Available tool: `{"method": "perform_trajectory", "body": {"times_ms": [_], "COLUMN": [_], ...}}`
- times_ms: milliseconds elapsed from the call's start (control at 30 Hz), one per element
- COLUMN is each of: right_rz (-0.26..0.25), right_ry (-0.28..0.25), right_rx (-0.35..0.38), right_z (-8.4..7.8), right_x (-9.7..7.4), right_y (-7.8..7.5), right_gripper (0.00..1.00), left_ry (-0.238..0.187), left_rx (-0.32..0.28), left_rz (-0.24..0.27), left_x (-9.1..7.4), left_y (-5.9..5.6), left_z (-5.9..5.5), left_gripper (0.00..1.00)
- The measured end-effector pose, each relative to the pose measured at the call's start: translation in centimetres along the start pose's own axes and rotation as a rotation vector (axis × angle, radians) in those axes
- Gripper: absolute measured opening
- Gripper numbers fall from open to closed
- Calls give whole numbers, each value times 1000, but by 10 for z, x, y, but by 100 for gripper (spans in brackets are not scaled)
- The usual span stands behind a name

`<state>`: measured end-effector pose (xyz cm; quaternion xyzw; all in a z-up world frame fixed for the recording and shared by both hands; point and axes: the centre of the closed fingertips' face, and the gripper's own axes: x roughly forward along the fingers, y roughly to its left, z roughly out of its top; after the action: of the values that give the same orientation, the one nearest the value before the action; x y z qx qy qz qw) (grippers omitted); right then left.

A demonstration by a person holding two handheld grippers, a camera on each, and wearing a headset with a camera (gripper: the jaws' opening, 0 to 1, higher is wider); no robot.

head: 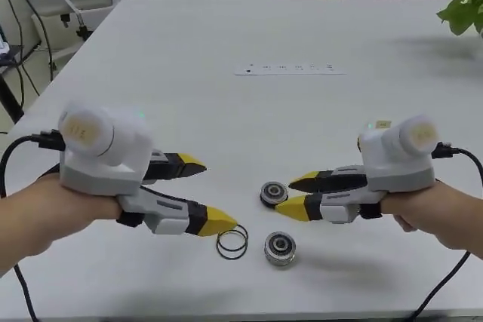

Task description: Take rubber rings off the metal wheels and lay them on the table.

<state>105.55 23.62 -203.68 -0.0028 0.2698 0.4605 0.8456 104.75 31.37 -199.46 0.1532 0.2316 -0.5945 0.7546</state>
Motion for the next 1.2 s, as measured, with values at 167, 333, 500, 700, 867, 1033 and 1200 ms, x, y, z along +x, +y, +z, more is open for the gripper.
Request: {"method": "perform_trajectory", "body": {"times_ms": [167, 333, 500, 700, 867, 1033, 1200], "right_rz": [-14, -30, -47, -61, -71, -73, -72], "right_ry": [0, 0, 14, 23, 25, 32, 36], "right_rx": [5, -2, -20, -15, -16, -19, -22], "right_z": [-1, -1, -6, -11, -13, -15, -17], "right_x": [-2, -3, -3, -1, 0, 3, 8], "right_y": [-4, -9, -12, -18, -22, -26, -29], "right_gripper": [34, 34, 33, 33, 32, 32, 31], "left_ry": [5, 6, 16, 29, 43, 59, 79], "left_rx": [8, 9, 19, 20, 22, 23, 27], "left_rz": [-9, -15, -21, -27, -31, -32, -38], "left_x": [7, 14, 20, 29, 35, 42, 48], "left_y": [3, 8, 11, 14, 16, 19, 19], "left_z": [4, 6, 6, 3, -1, -5, -11], "left_gripper": [60, 59, 58, 56, 55, 53, 51]}}
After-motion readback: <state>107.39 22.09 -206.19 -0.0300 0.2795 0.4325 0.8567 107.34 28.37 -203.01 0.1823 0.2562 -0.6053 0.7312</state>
